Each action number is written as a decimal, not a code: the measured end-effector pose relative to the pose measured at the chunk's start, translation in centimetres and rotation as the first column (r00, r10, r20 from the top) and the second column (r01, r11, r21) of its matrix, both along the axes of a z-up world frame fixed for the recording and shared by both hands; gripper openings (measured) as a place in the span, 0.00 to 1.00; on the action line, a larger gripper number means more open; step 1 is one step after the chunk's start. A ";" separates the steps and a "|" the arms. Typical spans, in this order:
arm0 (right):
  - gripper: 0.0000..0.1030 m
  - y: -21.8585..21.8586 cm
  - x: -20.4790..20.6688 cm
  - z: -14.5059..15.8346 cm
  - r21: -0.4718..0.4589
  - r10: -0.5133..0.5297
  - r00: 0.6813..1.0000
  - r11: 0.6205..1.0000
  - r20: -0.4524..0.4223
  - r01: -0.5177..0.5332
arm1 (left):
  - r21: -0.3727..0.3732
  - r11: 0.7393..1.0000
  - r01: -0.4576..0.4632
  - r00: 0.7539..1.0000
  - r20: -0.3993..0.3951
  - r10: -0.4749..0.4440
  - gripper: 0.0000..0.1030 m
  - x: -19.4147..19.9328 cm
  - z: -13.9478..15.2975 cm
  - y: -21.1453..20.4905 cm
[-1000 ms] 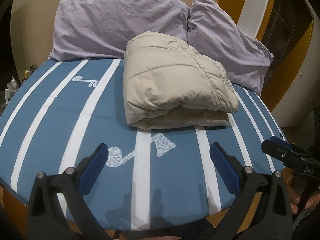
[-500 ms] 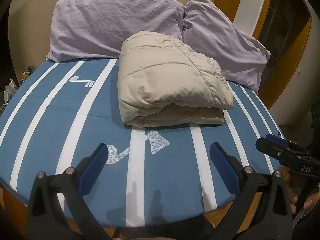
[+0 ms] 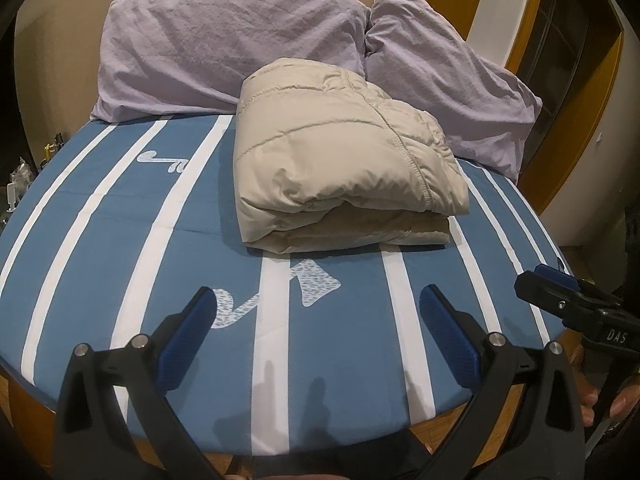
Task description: Fold large clothes
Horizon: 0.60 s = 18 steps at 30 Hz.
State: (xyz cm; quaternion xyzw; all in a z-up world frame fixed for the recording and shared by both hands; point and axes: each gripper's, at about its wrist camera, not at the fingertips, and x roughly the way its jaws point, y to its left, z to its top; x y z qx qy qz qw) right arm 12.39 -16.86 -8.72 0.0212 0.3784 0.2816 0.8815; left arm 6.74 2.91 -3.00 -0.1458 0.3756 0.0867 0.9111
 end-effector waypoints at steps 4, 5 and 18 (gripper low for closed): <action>0.99 0.0 0.0 0.0 0.000 0.001 1.000 1.000 -0.001 -0.001 | -0.004 1.000 0.000 1.000 0.000 0.000 0.98 0.0 0.0 0.1; 0.99 0.1 -0.1 0.0 0.000 0.001 1.000 1.000 -0.001 -0.001 | -0.003 1.000 -0.001 1.000 0.000 0.001 0.98 0.0 0.0 0.1; 0.99 0.1 0.1 -0.1 0.000 0.001 1.000 1.000 -0.004 -0.001 | -0.005 1.000 -0.006 1.000 -0.011 0.006 0.98 0.3 -0.5 0.5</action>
